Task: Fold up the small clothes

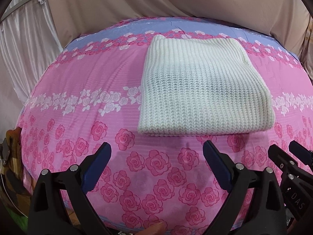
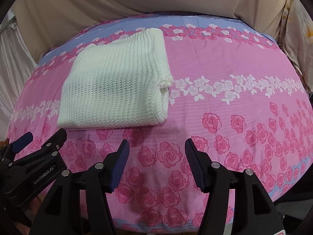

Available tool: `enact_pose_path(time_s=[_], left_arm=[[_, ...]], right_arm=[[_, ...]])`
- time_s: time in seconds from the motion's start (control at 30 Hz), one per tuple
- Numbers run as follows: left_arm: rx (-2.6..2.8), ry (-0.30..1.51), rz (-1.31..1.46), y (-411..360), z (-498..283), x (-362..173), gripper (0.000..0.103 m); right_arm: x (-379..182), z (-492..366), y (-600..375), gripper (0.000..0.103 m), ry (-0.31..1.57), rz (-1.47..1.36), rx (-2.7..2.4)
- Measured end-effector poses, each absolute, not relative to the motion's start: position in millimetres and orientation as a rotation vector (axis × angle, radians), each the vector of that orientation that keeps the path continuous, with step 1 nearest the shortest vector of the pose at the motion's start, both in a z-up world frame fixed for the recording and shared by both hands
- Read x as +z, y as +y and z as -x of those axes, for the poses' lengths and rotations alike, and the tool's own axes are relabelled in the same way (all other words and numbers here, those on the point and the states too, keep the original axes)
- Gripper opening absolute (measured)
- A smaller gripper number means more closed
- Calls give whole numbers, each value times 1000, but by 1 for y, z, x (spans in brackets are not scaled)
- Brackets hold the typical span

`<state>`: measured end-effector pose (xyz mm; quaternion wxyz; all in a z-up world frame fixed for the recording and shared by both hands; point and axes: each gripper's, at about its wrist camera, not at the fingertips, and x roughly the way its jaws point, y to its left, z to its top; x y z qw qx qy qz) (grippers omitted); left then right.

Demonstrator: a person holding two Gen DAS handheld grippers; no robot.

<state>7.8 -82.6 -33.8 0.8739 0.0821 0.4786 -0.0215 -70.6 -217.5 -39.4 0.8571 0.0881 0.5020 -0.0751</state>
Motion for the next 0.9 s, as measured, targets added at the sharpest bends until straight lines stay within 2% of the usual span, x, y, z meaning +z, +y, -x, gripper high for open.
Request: enact_pose_path(time_s=[0.9], left_arm=[[-64,1042,-220,-99,2,-46,92]], right_arm=[[-47,86,-213,58,1083,-198,-182]])
